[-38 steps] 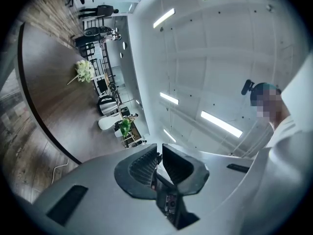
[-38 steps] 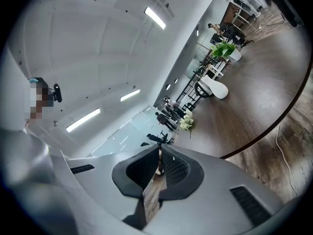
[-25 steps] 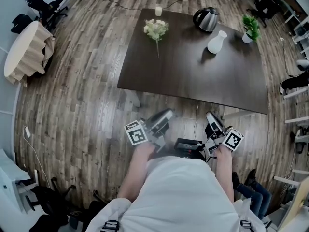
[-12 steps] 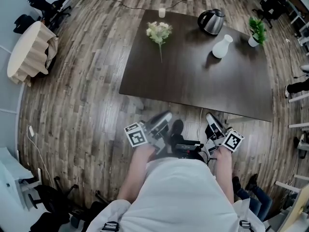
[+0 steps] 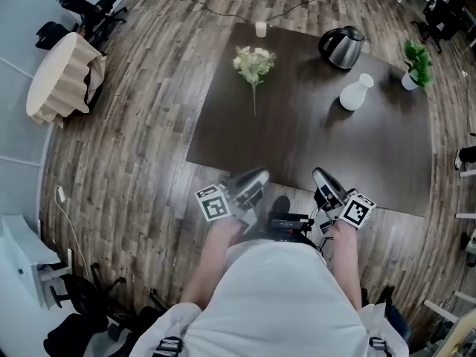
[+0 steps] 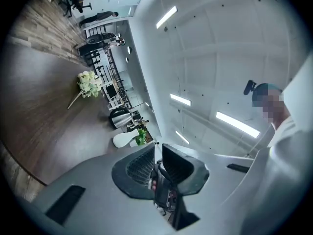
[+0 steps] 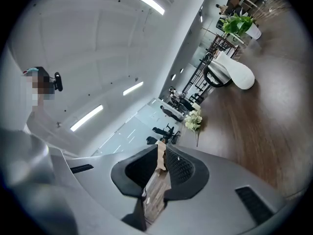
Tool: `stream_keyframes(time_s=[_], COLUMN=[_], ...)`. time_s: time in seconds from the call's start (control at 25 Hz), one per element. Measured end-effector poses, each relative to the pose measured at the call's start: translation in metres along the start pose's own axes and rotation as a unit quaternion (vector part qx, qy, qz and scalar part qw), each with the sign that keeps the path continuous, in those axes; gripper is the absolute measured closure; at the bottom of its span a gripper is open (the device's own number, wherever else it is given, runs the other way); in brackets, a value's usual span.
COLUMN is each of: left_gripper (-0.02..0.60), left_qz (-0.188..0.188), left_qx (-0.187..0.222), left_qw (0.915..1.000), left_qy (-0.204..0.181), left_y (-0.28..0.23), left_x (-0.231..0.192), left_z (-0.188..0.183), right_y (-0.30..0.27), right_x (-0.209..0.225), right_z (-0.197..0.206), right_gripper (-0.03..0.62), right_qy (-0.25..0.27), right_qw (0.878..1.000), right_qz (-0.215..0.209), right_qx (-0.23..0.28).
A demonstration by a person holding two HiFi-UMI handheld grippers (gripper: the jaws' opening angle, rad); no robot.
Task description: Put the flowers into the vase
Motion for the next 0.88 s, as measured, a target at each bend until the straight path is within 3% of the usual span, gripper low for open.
stream_keyframes(time_s=[0.36,0.6,0.88], left_gripper=[0.543,0.543,0.543], left_qz=[-0.018,-0.035,-0.010], left_qx=[-0.015,-0.038,-0.029], left_qw=[0.9997,0.9979,0.9995], left_qy=[-0.007,-0.038,0.003], left_y=[-0.050,-0.067,-0.078], left_x=[-0.021,-0.034,-0.060], left_z=[-0.004,-0.013,-0.042], right_y=[-0.011,-0.020,-0.040], right_x=[0.048,0.056,0.056], right_z=[-0.028,-0.041,-0.050], right_gripper=[0.566,0.566,0.566], right_qy=[-0.024,-0.020,-0.010], right_qw=[1.000,1.000,1.000], right_qz=[0.006,-0.006,0.016], right_qx=[-0.013,-0.003,0.013])
Point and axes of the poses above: the fingertips, and each gripper's own axes: y backward along the fingers, x to its right, z out of its underside, the point moved 9 cm from there along y, backward along the fingers, and after that the axes turned 4 degrees about x, right-handed, at the moved point
